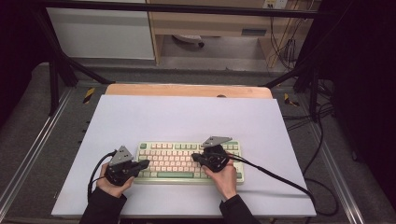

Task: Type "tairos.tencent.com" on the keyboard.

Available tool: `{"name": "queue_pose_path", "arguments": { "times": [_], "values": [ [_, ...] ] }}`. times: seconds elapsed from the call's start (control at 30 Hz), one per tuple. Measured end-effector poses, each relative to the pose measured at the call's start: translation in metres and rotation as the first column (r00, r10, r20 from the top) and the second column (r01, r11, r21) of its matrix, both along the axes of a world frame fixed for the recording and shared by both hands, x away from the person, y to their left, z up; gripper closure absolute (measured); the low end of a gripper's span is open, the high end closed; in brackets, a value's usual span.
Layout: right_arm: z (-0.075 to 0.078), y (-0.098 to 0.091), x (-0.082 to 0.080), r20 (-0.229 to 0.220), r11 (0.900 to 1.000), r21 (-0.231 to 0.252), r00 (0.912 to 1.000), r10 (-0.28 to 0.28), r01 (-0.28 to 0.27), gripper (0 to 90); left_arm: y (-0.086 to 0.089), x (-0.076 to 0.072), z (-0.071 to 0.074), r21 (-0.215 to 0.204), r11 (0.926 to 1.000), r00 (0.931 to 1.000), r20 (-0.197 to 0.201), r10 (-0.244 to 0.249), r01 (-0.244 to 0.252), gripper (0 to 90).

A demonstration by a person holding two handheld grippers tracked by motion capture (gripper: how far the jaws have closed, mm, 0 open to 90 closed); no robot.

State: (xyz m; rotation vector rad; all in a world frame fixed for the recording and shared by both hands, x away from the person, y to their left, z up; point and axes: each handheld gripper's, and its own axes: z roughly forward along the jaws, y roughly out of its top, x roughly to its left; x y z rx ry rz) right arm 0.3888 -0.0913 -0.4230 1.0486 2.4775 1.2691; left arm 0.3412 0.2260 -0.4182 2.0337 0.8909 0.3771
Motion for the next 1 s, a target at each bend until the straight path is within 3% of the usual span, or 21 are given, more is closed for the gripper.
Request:
{"name": "queue_pose_path", "arguments": {
  "times": [0.6, 1.0],
  "values": [
    [-0.01, 0.004, 0.004, 0.002, 0.9995, -0.032, 1.0, -0.006, 0.006, 90.0, 0.0, 0.001, 0.0, -0.004, 1.0, 1.0, -0.002, -0.002, 0.002, 90.0],
    [0.004, -0.001, -0.004, 0.019, 0.9998, -0.012, 0.9997, 0.016, -0.016, 90.0, 0.0, 0.0, 0.0, -0.004, 1.0, 1.0, 0.001, -0.005, 0.005, 90.0]
  ]
}}
